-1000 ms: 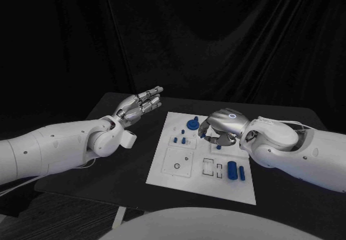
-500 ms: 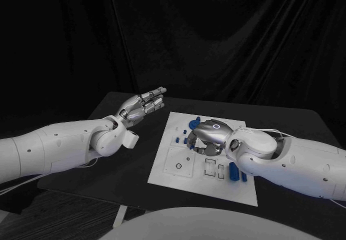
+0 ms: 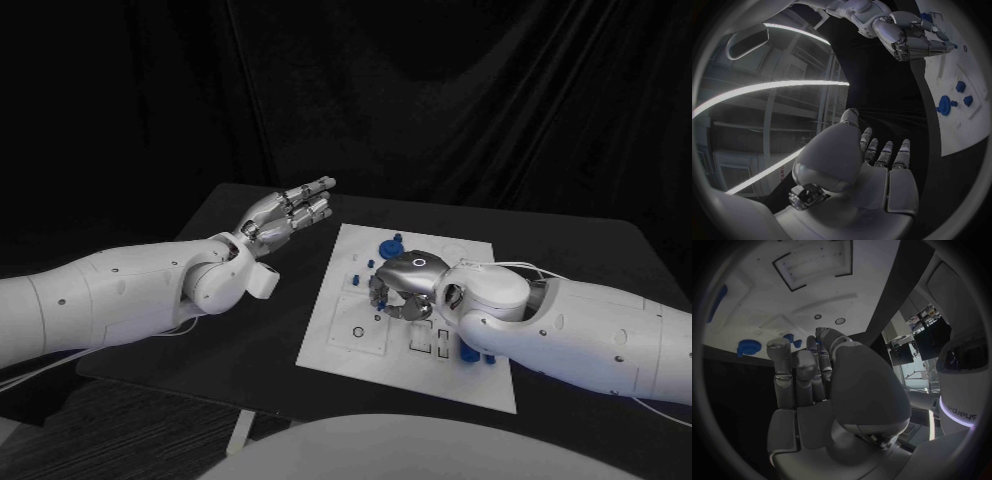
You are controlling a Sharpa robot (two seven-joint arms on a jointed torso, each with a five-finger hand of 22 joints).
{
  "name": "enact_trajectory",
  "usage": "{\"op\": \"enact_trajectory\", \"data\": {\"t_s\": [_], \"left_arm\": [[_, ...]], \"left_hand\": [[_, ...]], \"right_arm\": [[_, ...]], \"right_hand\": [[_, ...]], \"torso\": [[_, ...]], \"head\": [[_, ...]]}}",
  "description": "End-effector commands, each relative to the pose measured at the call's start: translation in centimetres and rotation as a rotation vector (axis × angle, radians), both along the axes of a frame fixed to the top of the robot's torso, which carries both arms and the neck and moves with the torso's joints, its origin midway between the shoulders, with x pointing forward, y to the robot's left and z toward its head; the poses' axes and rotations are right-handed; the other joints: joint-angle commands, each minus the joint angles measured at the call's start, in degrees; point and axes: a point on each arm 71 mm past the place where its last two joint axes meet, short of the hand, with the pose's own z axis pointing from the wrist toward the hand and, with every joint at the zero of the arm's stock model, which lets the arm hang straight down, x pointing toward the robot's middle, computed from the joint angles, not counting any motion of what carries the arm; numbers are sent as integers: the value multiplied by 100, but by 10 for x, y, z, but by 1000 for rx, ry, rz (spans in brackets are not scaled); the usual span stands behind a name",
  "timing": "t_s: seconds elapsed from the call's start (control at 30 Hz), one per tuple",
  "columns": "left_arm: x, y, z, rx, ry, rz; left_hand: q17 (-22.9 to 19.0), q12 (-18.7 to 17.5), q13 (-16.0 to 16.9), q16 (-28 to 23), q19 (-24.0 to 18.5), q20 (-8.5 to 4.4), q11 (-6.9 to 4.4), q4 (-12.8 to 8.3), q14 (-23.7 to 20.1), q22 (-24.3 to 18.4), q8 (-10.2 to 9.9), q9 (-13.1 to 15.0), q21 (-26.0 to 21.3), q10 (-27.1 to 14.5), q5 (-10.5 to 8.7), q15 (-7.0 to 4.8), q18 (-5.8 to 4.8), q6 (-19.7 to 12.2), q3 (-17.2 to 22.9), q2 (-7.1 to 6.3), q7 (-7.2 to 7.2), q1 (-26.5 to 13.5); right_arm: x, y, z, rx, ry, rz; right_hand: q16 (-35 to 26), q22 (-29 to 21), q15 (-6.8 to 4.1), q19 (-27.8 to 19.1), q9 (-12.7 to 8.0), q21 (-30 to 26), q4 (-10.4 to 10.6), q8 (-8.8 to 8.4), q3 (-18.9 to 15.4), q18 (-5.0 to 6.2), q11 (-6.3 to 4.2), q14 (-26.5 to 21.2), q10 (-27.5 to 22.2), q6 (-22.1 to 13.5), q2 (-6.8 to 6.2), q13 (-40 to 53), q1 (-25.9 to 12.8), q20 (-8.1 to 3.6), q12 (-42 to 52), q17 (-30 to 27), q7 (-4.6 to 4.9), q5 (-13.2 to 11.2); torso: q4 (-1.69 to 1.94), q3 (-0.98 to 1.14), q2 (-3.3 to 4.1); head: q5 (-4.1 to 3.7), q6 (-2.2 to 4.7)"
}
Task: Assemble the parts on the task board
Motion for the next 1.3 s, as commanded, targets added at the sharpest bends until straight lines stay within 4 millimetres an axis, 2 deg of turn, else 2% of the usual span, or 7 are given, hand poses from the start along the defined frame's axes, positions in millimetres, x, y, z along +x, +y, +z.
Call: {"op": "enact_trajectory", "data": {"t_s": [0.03, 0.17, 0.3, 0.77, 1.13, 1.3], "left_arm": [[0, -3, 1, -23, -4, -10], [0, -4, 0, -24, -4, -12], [0, -4, 0, -26, -3, -15], [0, -5, -2, -26, 3, -20], [0, -6, -4, -27, 7, -23], [0, -6, -5, -26, 8, -21]], "left_hand": [[29, 84, -6, 60, 66, 21, 67, -97, 29, 90, -12, -11, 34, -29, 120, 48, -62, -7, 148, 16, -5, 71], [29, 80, -7, 59, 66, 21, 67, -99, 28, 89, -12, -11, 34, -29, 121, 48, -62, -7, 150, 17, -5, 73], [29, 80, -7, 59, 66, 21, 67, -99, 28, 89, -12, -11, 34, -29, 121, 48, -62, -7, 150, 17, -5, 73], [28, 75, -8, 58, 64, 19, 60, -106, 25, 82, -9, -9, 33, -31, 127, 50, -63, 6, 165, 28, 10, 88], [30, 57, -11, 65, 63, 18, 54, -113, 32, 75, -8, -10, 31, -36, 132, 52, -65, -2, 183, 41, 24, 102], [31, 51, -12, 66, 65, 18, 52, -114, 33, 81, -10, -11, 32, -38, 132, 52, -65, -9, 185, 43, 25, 105]], "right_arm": [[1, 0, -5, -48, 19, -28], [1, 2, -7, -49, 20, -29], [2, 4, -8, -47, 20, -28], [1, 6, -16, -44, 27, -34], [-1, 8, -20, -45, 36, -29], [-1, 8, -21, -52, 41, -28]], "right_hand": [[-118, 540, 8, -16, 265, -87, -83, 142, 149, 115, -96, 7, 372, 219, 147, 144, -38, -10, 26, -78, 40, -71], [-124, 534, 8, -26, 264, -110, -86, 137, 150, 119, -95, 2, 371, 218, 148, 145, -35, -10, 25, -83, 41, -75], [-130, 532, 8, -31, 263, -121, -87, 135, 150, 121, -96, -1, 372, 217, 148, 146, -35, -10, 25, -90, 41, -76], [-136, 528, 9, -41, 260, -137, -96, 121, 152, 123, -97, -8, 382, 211, 152, 154, -29, -10, 29, -93, 43, -79], [-139, 528, 8, -44, 259, -138, -105, 111, 153, 123, -99, -11, 392, 210, 152, 162, -23, -10, 36, -96, 43, -79], [-157, 522, 8, -55, 258, -163, -109, 107, 152, 128, -99, -21, 395, 210, 151, 165, -21, -11, 38, -117, 43, -79]], "torso": [[-3, 2, 7], [-11, 1, 7], [-2, -3, -1], [-5, 3, 11], [-10, 3, -1], [-7, 2, 4]], "head": [[9, 0], [14, 0], [-2, 0], [-54, 0], [-9, 0], [-15, 0]]}}
